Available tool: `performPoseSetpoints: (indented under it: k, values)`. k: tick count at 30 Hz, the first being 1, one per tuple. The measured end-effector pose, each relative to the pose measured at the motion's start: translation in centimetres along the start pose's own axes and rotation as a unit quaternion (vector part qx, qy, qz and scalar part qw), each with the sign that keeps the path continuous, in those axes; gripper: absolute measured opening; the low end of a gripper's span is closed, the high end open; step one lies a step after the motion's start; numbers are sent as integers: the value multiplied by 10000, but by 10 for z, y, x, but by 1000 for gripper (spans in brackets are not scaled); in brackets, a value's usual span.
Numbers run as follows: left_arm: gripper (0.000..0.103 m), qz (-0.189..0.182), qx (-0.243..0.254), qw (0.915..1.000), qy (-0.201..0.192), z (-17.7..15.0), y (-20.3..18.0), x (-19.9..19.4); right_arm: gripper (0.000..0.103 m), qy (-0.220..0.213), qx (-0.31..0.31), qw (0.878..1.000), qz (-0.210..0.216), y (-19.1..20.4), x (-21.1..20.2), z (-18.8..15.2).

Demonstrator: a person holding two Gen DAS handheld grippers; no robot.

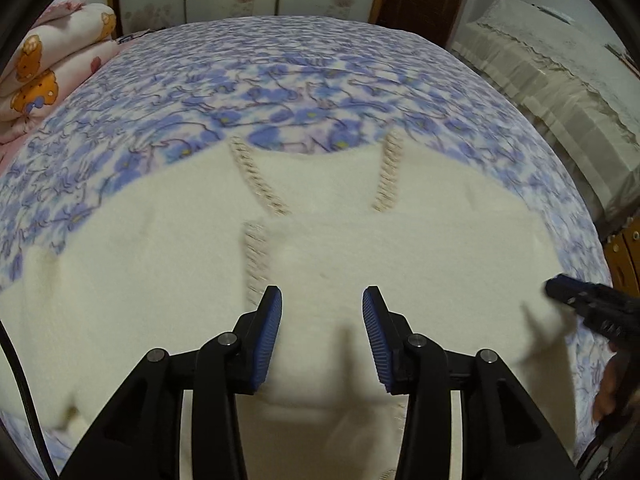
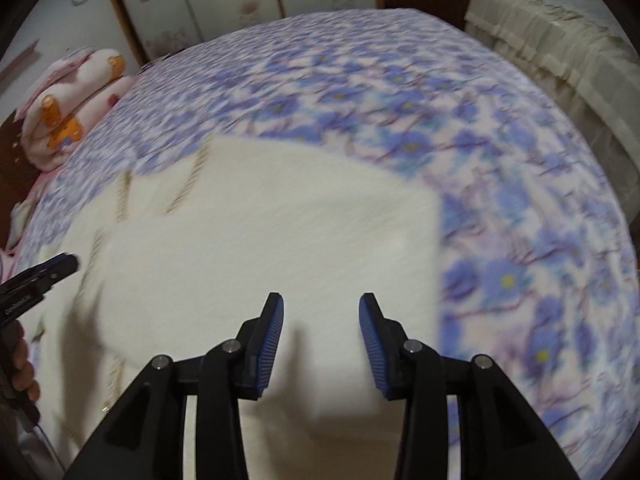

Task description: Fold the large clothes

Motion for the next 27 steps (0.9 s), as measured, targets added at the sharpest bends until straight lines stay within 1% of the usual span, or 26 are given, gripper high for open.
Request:
performPoseSetpoints:
  k: [1, 2, 3, 6, 8, 11, 12, 15, 18, 22, 27]
  values:
    - [52, -8, 16, 10000, -72, -3, -8, -2, 39, 46, -49, 9999, 76, 11, 1, -6]
    - [54, 15, 5, 9999, -144, -7, -15, -4, 39, 71, -107, 9999, 112, 20, 3, -11]
    - [55, 5, -21, 9999, -159, -11, -21, -3, 40, 73, -169, 9997, 133, 30, 6, -14]
    - [55, -80, -126, 9999, 18, -22, -31, 9, 40, 111, -239, 9995, 146, 46, 14, -22]
    - [55, 70, -171, 9997, 134, -31, -28, 17, 40, 195, -223, 9995, 103, 45, 21, -29]
    - [56, 379, -244, 9983, 371, -45, -11, 34, 39, 191, -244, 9995, 21, 33, 25, -35]
    - [57, 365, -288, 9982, 374, -47, -6, 35, 39, 154, -258, 9995, -67, 26, 23, -35]
    - [56, 335, -375, 9982, 323, -47, 3, 32, 38, -12, -316, 9974, -652, -10, 13, -34]
    - [56, 299, -400, 9982, 331, -48, 4, 29, 37, -73, -208, 9953, -942, -40, 5, -34]
    - [56, 351, -410, 9979, 352, -48, 4, 27, 36, -113, -9, 9960, -890, -55, -6, -37]
    - [56, 302, -456, 9978, 380, -47, 4, 27, 37, -134, -49, 9933, -1146, -53, -7, -40]
Point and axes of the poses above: each gripper's, at about its wrist camera, not at the fingertips, and x roughly the way its jaws point, y to its left, z to its top, the point moved 10 cm from there along x, roughly the way its jaws point
